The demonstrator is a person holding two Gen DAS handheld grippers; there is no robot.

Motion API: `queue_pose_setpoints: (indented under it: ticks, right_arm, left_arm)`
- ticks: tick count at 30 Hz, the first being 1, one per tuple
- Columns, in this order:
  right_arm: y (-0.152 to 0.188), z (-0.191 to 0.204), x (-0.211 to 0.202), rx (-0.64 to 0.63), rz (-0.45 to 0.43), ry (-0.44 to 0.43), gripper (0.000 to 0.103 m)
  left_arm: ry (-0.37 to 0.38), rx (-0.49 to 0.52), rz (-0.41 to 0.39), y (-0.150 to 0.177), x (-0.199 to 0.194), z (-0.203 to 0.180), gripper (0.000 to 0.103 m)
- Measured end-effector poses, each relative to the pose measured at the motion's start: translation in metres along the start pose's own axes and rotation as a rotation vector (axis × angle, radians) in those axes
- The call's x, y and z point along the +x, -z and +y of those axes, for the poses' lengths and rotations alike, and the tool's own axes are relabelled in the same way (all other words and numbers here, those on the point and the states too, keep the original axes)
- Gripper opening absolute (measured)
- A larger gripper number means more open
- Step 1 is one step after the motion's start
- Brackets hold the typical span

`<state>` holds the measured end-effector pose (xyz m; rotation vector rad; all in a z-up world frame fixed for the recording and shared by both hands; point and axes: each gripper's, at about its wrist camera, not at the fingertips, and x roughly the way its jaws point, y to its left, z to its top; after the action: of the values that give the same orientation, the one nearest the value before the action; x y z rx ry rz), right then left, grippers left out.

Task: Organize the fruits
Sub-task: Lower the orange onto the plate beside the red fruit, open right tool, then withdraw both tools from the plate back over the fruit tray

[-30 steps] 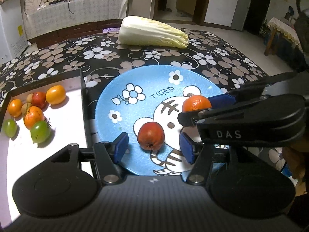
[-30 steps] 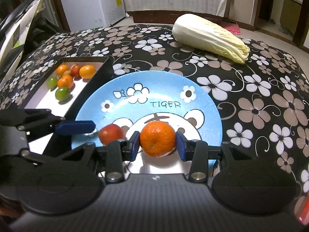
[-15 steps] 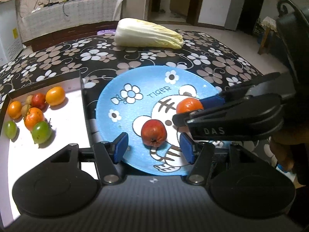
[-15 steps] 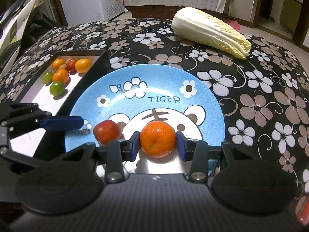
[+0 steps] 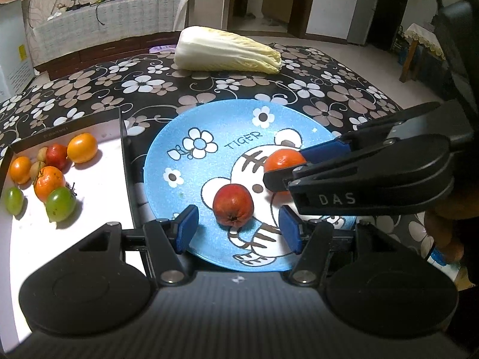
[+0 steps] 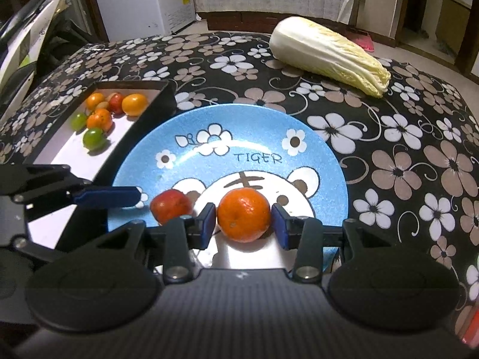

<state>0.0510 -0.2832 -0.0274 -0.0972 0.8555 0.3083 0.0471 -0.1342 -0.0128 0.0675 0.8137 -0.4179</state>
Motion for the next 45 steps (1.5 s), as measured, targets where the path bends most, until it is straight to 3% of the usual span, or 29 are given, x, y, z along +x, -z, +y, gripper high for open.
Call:
queue_pose_setpoints:
  ticks: [6,22,23,27,45]
  right_arm:
    - [-0.003,0.002,-0.008,0.01,-0.025,-0.025,0.044]
    - [-0.001,0.005,-0.002,-0.012,0.003,-0.005,0.046]
    - [0.0,0.005,-0.002,-0.013,0.001,-0.004,0.046]
    - [0.0,0.005,-0.005,-0.018,-0.022,0.017,0.065]
    - [-0.006,0.001,-0.019,0.022,-0.098,-0.021,0.065]
  left_arm:
    - [-0.002,-0.009,-0.016,-0.001,-0.003,0.001,0.073]
    - [-0.005,-0.001,-0.004,0.0,0.001,-0.001,0.073]
    - [-0.005,-0.001,-0.005,0.0,0.001,-0.001,0.073]
    - [-0.005,-0.006,-0.004,0.0,0.002,0.0,0.073]
    - [0.002,-0.012,-0.02,-0.002,-0.001,0.001,0.074]
